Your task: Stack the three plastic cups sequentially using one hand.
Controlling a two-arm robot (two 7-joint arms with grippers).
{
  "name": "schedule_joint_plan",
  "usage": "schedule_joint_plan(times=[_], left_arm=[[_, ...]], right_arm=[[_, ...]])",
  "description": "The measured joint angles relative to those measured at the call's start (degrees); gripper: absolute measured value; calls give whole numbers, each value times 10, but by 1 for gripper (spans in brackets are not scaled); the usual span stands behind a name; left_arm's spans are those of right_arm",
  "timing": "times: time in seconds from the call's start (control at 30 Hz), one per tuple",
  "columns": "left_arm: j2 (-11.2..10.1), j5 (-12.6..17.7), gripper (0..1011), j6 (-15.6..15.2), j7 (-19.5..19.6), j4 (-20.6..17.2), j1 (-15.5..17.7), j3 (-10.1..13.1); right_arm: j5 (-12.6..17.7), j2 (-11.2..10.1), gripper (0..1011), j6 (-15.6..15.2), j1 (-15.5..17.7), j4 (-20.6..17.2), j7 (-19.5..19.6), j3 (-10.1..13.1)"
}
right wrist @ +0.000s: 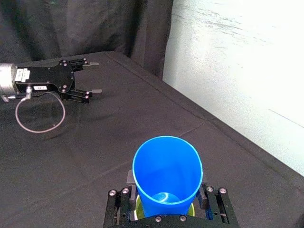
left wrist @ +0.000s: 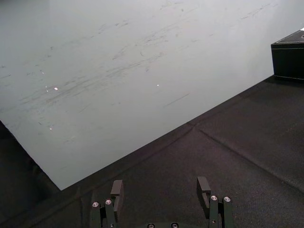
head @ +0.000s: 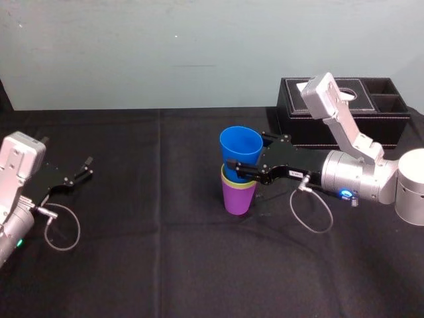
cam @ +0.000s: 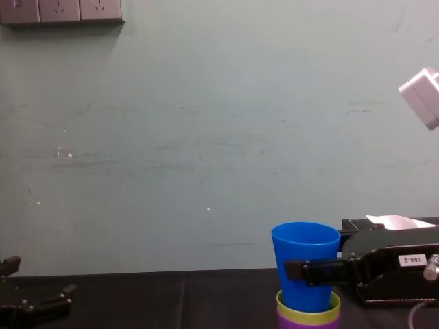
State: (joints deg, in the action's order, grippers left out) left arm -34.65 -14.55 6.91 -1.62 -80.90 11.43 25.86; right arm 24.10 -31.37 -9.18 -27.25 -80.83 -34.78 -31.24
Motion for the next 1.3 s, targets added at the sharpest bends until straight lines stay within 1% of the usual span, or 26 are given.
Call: schedule_joint_plan(times=[0.33, 0.63, 0.73, 0.77, 0.8, 0.83, 0.87, 0.9, 0.97, 1.03, 1.3], left_arm=[[0, 0, 1010, 0, 0, 0, 0, 0], [0, 0, 1010, 0, 0, 0, 0, 0], [0, 0, 1010, 0, 0, 0, 0, 0], [0, 0, 1010, 0, 0, 0, 0, 0], [0, 0, 1010, 0, 0, 0, 0, 0], [0, 0, 1010, 0, 0, 0, 0, 0], [0, 0, 1010, 0, 0, 0, 0, 0], [0, 0, 1010, 0, 0, 0, 0, 0], [0, 0, 1010, 0, 0, 0, 0, 0], [0, 0, 1010, 0, 0, 0, 0, 0], [0, 0, 1010, 0, 0, 0, 0, 0]], right_arm=[[-2, 2, 718, 2, 1, 10, -5, 0], [-2, 2, 718, 2, 2, 10, -5, 0], [-1, 2, 761, 2, 2, 9, -5, 1], [-1, 2, 792, 2, 2, 9, -5, 1], [-1, 2, 792, 2, 2, 9, -5, 1], [-1, 1, 843, 2, 2, 9, -5, 1], [-1, 1, 862, 2, 2, 9, -5, 1], [-1, 1, 912, 2, 2, 9, -5, 1], [-1, 1, 944, 2, 2, 9, -5, 1], [-1, 1, 999, 2, 2, 9, -5, 1], [-1, 1, 1000, 2, 2, 8, -4, 1]])
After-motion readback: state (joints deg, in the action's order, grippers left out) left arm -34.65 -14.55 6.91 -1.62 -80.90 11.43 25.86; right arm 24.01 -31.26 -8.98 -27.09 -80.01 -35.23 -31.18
